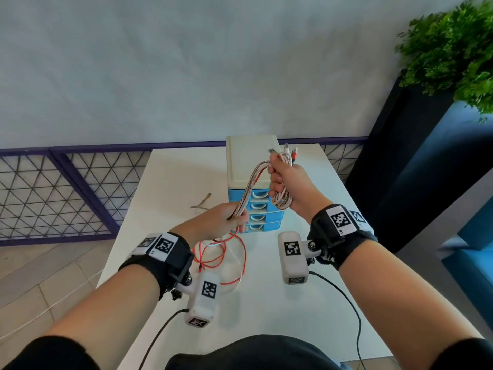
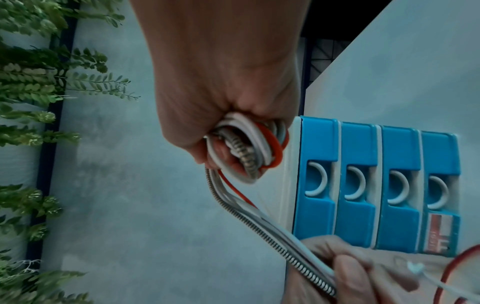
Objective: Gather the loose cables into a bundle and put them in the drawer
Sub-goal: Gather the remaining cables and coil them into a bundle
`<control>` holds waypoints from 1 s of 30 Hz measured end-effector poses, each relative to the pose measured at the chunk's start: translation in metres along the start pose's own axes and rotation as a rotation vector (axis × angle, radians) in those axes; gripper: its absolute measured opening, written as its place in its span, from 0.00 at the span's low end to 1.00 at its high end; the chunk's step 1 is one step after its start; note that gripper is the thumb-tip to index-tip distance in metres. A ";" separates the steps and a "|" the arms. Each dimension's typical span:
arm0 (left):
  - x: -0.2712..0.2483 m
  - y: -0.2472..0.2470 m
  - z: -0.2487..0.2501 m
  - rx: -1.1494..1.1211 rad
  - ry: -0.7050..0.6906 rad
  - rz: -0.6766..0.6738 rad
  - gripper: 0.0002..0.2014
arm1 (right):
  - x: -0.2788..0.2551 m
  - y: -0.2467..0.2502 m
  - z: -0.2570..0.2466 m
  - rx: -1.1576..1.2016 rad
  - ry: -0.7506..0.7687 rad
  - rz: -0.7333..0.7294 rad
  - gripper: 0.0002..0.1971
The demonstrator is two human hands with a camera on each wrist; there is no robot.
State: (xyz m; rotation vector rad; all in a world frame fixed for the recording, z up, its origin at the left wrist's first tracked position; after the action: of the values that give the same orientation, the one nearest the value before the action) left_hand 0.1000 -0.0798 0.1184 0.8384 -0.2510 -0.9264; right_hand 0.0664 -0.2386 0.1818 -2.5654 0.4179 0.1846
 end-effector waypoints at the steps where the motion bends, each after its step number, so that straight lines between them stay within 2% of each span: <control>1: -0.001 -0.001 -0.003 0.029 0.012 -0.016 0.07 | 0.000 0.000 -0.002 0.019 0.016 0.002 0.16; 5: -0.010 -0.016 -0.029 0.018 0.129 -0.094 0.04 | 0.002 -0.005 -0.012 0.083 0.065 -0.011 0.17; 11: -0.021 -0.032 -0.055 -0.069 0.261 -0.141 0.09 | 0.001 -0.013 -0.025 0.084 0.078 -0.027 0.17; 15: -0.018 -0.029 -0.060 -0.067 0.268 -0.075 0.11 | -0.001 -0.012 -0.027 0.039 0.075 -0.020 0.17; 19: -0.015 -0.020 -0.058 -0.195 0.300 0.054 0.11 | -0.001 -0.001 -0.034 0.034 0.094 0.017 0.17; 21: -0.014 -0.018 -0.063 -0.042 0.385 0.083 0.11 | -0.002 -0.001 -0.036 0.017 0.106 0.022 0.17; 23: -0.013 -0.018 -0.063 0.261 0.495 0.026 0.12 | -0.002 -0.004 -0.033 -0.009 0.111 0.019 0.18; 26: -0.011 -0.018 -0.061 0.437 0.535 -0.055 0.09 | -0.002 -0.009 -0.028 -0.030 0.111 0.022 0.18; 27: -0.011 -0.016 -0.061 0.495 0.541 -0.083 0.11 | -0.002 -0.008 -0.027 -0.024 0.115 0.031 0.18; 28: -0.011 -0.015 -0.058 0.549 0.549 -0.098 0.16 | -0.002 -0.007 -0.027 -0.015 0.122 0.045 0.18; 30: -0.009 -0.010 -0.057 0.630 0.545 -0.079 0.22 | 0.000 -0.005 -0.025 0.006 0.141 0.073 0.19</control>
State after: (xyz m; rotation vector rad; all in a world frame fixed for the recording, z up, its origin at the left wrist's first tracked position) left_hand 0.1183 -0.0461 0.0744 1.6550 -0.0266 -0.6561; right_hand 0.0691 -0.2479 0.2054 -2.5679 0.5643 0.0291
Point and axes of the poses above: each hand's wrist, its own x-axis towards the middle knuckle, its own y-axis out of the back of the hand, z = x × y, the point moved 4 cm from there along x, towards the middle knuckle, and after that the axes turned 12 degrees about x, right-handed, at the moved point
